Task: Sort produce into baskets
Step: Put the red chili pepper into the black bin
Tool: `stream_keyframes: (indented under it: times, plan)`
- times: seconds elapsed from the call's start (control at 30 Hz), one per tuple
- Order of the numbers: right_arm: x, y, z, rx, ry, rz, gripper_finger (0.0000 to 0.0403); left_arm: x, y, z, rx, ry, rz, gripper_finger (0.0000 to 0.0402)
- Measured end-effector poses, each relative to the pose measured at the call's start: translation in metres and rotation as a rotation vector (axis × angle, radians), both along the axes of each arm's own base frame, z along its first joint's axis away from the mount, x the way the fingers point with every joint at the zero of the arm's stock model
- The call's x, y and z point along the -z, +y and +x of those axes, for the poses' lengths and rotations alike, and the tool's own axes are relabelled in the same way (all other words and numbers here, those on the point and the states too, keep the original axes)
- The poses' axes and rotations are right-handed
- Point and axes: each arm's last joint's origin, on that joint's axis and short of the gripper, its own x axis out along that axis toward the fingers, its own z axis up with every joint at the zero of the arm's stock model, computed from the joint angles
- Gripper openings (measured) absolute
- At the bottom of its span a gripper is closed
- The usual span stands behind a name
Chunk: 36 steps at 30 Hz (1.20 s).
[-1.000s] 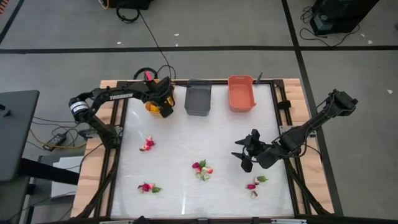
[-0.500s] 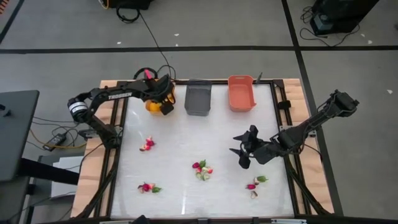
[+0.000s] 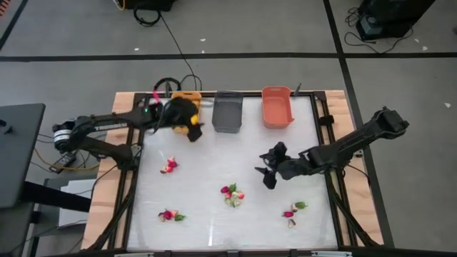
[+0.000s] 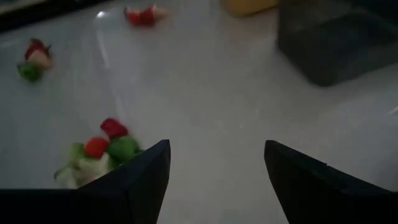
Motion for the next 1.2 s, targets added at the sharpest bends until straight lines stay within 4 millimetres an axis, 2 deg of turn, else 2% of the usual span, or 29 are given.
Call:
stream_keyframes:
  times: [0.2, 0.3, 0.5, 0.73, 0.87, 1.1, 1.2]
  plan:
    - [0.029, 0.02, 0.026, -0.226, 0.002, -0.012, 0.0253, 0.021, -0.054, 0.014, 0.234, -0.114, 0.025, 0.0303]
    - [0.041, 0.027, 0.035, -0.283, -0.021, -0.016, 0.0243, 0.034, -0.078, 0.019, 0.327, -0.186, 0.03, 0.0293]
    - [0.06, 0.031, 0.049, -0.366, -0.052, 0.054, 0.0235, 0.054, -0.11, 0.021, 0.431, -0.306, 0.004, 0.0284]
    - [0.082, 0.032, 0.054, -0.384, -0.008, 0.04, 0.0235, 0.074, -0.118, 0.026, 0.459, -0.289, 0.017, 0.0284]
    - [0.077, 0.023, 0.064, -0.356, -0.058, 0.043, 0.0235, 0.086, -0.12, 0.032, 0.465, -0.288, 0.013, 0.0284]
    - [0.059, 0.012, 0.091, -0.42, -0.107, 0.0, 0.0235, 0.102, -0.121, 0.033, 0.476, -0.197, -0.006, 0.0284]
    - [0.063, 0.01, 0.105, -0.442, -0.068, -0.025, 0.0235, 0.103, -0.121, 0.034, 0.476, -0.184, -0.006, 0.0284]
